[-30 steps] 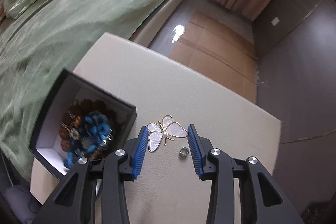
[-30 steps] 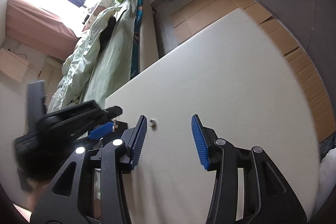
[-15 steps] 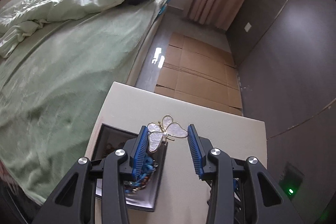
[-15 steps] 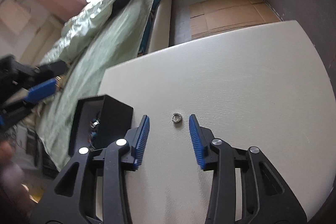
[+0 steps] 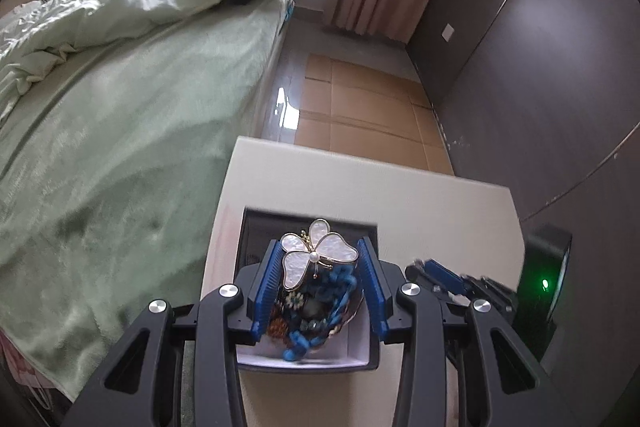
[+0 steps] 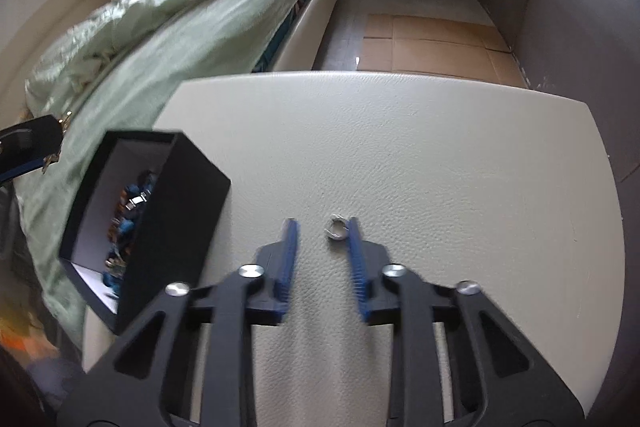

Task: Organize jewelry
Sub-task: 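Carry the butterfly pendant into the box and open the left gripper, then grasp the small silver ring with the right gripper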

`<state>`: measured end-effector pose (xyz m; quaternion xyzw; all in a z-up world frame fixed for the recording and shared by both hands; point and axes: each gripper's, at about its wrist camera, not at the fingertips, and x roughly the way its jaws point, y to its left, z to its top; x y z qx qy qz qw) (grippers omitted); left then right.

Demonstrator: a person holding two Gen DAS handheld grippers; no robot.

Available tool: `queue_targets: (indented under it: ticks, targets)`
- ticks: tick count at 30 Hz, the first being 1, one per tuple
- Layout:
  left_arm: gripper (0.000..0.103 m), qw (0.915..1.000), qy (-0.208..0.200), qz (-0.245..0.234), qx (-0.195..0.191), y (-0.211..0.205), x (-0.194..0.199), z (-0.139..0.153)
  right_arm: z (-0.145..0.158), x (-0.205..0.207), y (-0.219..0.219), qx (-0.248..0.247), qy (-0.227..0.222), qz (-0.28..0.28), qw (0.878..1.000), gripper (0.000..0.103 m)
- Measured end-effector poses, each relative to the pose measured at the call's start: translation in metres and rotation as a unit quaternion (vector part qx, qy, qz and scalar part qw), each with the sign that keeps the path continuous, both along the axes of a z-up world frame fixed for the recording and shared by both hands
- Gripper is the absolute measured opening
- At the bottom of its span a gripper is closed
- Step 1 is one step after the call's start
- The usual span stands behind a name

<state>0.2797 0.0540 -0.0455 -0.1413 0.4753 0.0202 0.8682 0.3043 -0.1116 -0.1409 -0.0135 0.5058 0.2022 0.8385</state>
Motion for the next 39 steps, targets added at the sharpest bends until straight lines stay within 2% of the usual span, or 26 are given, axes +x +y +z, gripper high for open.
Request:
queue_targets:
  ticks: [2,4,6,11,12,13,15,21,22,23,24,26,28,30,32,33,36,39]
  targets:
    - [0.037,1.0,0.005,-0.005,-0.004,0.001,-0.002,-0.007,-0.002,-0.001,0.002,-0.011,-0.009,0.001,1.0,0.01]
    - [0.037,0.9999,0.01,-0.009,-0.008,0.002,-0.003,-0.013,-0.002,-0.001,0.002,-0.012,-0.013,0.004,1.0,0.01]
    - [0.037,0.9998,0.013,-0.012,-0.012,0.004,-0.005,-0.018,-0.002,-0.001,0.002,-0.013,-0.014,0.007,1.0,0.001]
    - [0.037,0.9992,0.012,-0.013,-0.036,0.01,-0.008,-0.023,0.004,-0.005,-0.002,0.0,-0.01,0.001,1.0,0.001]
    - [0.039,0.9991,0.011,-0.014,-0.039,0.01,-0.008,-0.023,0.007,-0.005,-0.005,0.011,-0.007,-0.002,1.0,0.001]
    - [0.049,0.999,0.01,-0.014,-0.04,0.01,-0.009,-0.023,0.009,-0.006,-0.007,0.016,-0.006,-0.005,1.0,0.001]
    - [0.062,0.9989,-0.003,-0.016,-0.044,0.009,-0.012,-0.021,0.012,-0.007,-0.014,0.031,-0.002,-0.014,0.999,0.001]
    - [0.063,0.9985,-0.012,-0.023,-0.048,0.009,-0.015,-0.018,0.014,-0.005,-0.016,0.017,-0.013,-0.031,0.999,0.002]
    - [0.063,0.9985,-0.013,-0.021,-0.049,0.011,-0.016,-0.018,0.014,-0.006,-0.015,0.014,-0.015,-0.029,0.999,0.004]
    - [0.063,0.9985,-0.014,-0.019,-0.049,0.013,-0.016,-0.017,0.014,-0.005,-0.012,0.008,-0.02,-0.026,0.999,0.016]
    - [0.063,0.9986,-0.016,-0.015,-0.049,0.015,-0.016,-0.017,0.013,-0.004,-0.012,0.005,-0.024,-0.027,0.999,0.038]
    - [0.064,0.9985,-0.02,-0.007,-0.049,0.022,-0.018,-0.016,0.015,-0.003,-0.011,0.008,-0.038,-0.03,0.999,0.059]
    - [0.068,0.9984,-0.025,0.003,-0.05,0.029,-0.019,-0.014,0.016,-0.002,-0.009,0.011,-0.053,-0.024,0.998,0.059]
    - [0.068,0.9984,-0.028,0.011,-0.048,0.036,-0.02,-0.014,0.011,0.0,-0.007,0.008,-0.05,-0.021,0.998,0.058]
    - [0.068,0.9983,-0.03,0.019,-0.045,0.042,-0.021,-0.013,0.006,0.003,-0.004,0.0,-0.047,-0.015,0.999,0.045]
    - [0.071,0.9982,-0.032,0.025,-0.043,0.045,-0.021,-0.013,0.003,0.004,-0.002,-0.005,-0.044,-0.01,0.999,0.041]
    - [0.078,0.998,-0.039,0.037,-0.035,0.051,-0.023,-0.013,0.0,0.004,0.008,-0.019,-0.052,0.009,0.998,0.04]
    - [0.08,0.9979,-0.038,0.043,-0.031,0.055,-0.023,-0.014,-0.004,0.005,0.017,-0.036,-0.06,0.021,0.997,0.04]
